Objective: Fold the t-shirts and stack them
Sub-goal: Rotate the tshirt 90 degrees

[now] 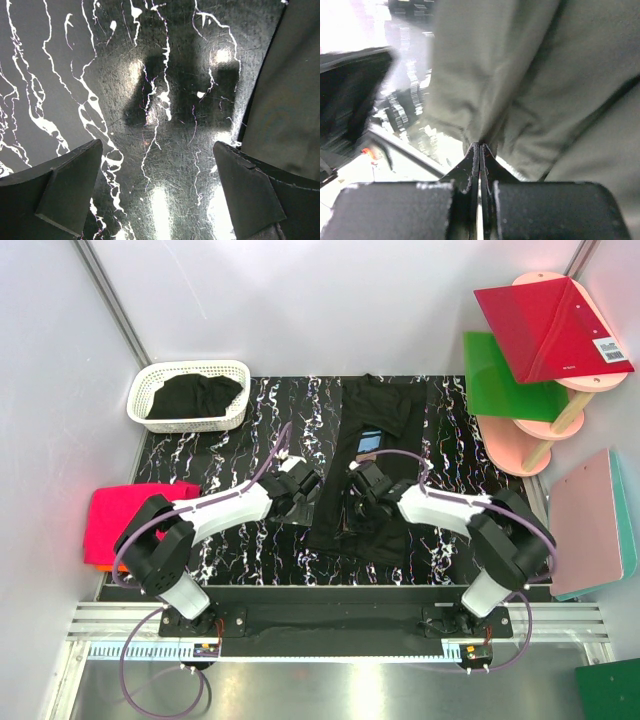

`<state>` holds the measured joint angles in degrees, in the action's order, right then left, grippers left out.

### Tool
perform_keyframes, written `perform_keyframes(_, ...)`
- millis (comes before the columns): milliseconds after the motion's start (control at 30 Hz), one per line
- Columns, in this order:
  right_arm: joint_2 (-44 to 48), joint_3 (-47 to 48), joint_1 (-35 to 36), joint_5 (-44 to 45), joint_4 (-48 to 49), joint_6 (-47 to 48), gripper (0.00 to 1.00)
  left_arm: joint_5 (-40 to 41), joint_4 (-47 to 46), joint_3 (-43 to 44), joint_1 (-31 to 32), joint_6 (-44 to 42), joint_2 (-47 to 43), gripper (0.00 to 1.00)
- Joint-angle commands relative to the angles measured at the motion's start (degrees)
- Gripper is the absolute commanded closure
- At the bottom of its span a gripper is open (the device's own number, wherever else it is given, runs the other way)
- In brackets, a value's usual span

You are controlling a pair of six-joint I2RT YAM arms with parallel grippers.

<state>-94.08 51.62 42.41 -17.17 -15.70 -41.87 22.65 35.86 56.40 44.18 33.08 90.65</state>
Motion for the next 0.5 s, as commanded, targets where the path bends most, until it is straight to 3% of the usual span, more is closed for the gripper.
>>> perform_keyframes(0,10.1,-1.1,0.8,3.3,0.9,0.1,1.0,-0.4,-1.9,0.0,-0.2,0.8,0.7,0.01)
perform_keyframes(233,17.5,-5.1,0.8,16.3,-8.1,-1.6,1.0,-0.3,-1.9,0.5,-0.2,0.5,1.1,0.01)
perform_keyframes(467,12.6,-8.3,0.8,16.9,-8.4,-5.1,1.0,-0.6,-1.7,0.9,-0.2,0.2,0.8,0.01)
